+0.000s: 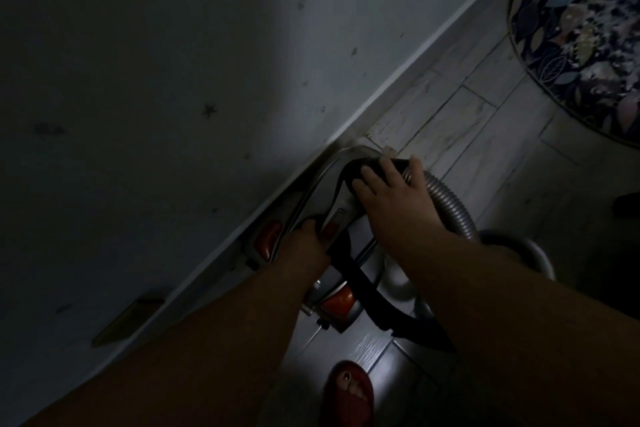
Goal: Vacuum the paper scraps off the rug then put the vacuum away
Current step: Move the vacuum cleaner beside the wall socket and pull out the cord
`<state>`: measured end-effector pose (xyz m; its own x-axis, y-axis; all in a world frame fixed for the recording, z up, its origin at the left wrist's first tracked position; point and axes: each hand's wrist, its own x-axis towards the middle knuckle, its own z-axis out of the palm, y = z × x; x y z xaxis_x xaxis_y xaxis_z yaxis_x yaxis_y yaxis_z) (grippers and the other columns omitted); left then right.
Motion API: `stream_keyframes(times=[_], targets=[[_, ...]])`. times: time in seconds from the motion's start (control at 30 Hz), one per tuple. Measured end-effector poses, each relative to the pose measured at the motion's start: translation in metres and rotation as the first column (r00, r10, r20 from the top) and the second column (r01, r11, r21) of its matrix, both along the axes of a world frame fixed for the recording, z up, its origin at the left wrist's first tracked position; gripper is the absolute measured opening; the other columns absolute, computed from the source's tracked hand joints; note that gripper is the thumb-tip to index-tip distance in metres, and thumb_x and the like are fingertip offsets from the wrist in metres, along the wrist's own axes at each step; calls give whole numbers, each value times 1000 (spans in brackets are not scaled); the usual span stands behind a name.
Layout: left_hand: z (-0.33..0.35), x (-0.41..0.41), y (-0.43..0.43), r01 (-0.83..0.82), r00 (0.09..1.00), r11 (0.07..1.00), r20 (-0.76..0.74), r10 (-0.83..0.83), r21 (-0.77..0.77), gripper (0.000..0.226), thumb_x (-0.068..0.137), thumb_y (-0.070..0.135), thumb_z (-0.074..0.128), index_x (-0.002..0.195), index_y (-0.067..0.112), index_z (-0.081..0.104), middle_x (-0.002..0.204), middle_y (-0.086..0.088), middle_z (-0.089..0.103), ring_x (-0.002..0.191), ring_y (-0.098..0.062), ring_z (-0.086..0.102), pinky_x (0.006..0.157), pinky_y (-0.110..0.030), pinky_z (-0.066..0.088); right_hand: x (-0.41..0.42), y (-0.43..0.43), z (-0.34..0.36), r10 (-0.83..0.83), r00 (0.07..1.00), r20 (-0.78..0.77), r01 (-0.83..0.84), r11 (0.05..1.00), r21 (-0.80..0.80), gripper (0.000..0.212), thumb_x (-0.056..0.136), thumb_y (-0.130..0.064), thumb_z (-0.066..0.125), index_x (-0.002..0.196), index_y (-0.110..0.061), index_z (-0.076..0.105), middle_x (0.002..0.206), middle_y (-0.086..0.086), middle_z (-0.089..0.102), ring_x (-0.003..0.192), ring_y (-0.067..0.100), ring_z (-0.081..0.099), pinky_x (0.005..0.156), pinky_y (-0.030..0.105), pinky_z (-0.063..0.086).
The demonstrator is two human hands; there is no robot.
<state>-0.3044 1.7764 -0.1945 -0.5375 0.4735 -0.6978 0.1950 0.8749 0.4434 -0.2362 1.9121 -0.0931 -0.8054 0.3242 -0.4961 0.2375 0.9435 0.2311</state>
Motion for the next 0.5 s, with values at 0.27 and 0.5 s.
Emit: stream_keyframes(times=[0.27, 0.5], targets=[[70, -15, -54, 142, 987, 981, -97, -130, 132, 67, 71, 41, 72, 129, 19, 46, 124, -10, 58, 113, -30, 55, 95, -42, 48, 8, -85, 48, -164, 985, 46, 163, 986, 28, 78, 98, -37, 48, 157, -22, 0, 164, 5, -9, 149, 30, -13, 114, 61, -12], [148, -6, -124, 278, 961, 928, -83, -265, 249, 65, 63, 37, 73, 123, 23, 52, 124, -9, 58, 109, -29, 58, 93, -40, 49, 32, -175, 102, -369, 927, -59, 369, 929, -14, 75, 99, -22, 44, 157, -24, -4, 164, 1, -10, 149, 28, -15, 114, 58, -12]])
